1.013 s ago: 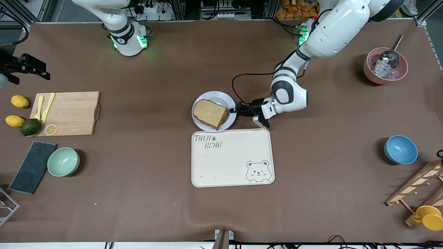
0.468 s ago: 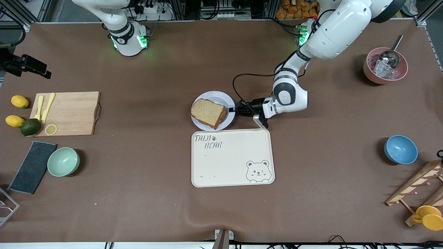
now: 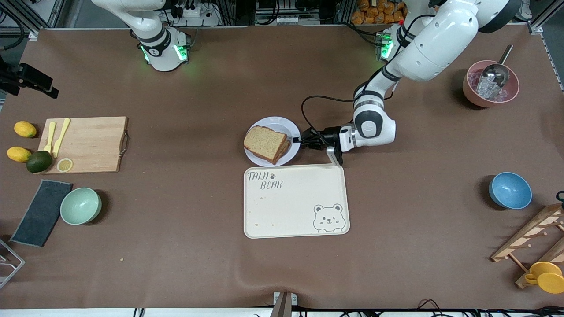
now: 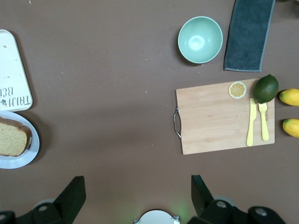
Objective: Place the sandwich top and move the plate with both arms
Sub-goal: 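Slide the plate with the left gripper onto the bear tray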
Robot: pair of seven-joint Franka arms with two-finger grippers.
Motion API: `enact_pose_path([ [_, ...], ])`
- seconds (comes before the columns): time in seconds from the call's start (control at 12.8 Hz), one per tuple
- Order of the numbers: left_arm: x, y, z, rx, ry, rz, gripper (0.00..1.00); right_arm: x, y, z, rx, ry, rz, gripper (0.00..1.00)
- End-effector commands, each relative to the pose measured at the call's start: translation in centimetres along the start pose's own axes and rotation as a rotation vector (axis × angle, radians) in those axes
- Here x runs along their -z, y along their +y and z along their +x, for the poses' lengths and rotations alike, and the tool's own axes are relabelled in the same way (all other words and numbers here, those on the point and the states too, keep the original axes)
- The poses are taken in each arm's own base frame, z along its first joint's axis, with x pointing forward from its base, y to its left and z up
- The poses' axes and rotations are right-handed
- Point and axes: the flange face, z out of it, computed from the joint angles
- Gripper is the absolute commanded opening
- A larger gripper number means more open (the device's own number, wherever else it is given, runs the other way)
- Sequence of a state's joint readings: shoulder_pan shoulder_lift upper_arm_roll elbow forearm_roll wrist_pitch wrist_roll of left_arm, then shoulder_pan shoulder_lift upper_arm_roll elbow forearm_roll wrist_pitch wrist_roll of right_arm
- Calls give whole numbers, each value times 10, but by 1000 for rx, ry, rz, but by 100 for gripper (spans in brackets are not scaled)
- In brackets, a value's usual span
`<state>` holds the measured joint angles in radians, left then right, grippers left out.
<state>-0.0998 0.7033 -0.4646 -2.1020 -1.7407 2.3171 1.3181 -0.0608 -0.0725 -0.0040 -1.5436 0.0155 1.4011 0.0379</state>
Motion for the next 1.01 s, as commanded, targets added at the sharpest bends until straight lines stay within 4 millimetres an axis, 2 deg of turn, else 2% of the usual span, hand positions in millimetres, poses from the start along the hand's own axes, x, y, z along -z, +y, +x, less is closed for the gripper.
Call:
enact_pose_path([
  [0.0, 10, 8, 1, 14, 28, -32, 0, 5, -3, 1, -19, 8, 14, 100],
  [0.62, 38, 67, 27, 116, 81, -95, 0, 6, -5, 4, -18, 12, 21, 100],
  [0.7, 48, 74, 36, 138, 103, -116, 0, 6, -5, 3, -16, 11, 21, 100],
  [0.78, 57, 77, 43, 156, 123, -130, 0, 6, -5, 4, -16, 12, 21, 100],
  [0.94, 79, 71, 59, 163, 172, -132, 0, 5, -5, 4, -16, 11, 21, 100],
])
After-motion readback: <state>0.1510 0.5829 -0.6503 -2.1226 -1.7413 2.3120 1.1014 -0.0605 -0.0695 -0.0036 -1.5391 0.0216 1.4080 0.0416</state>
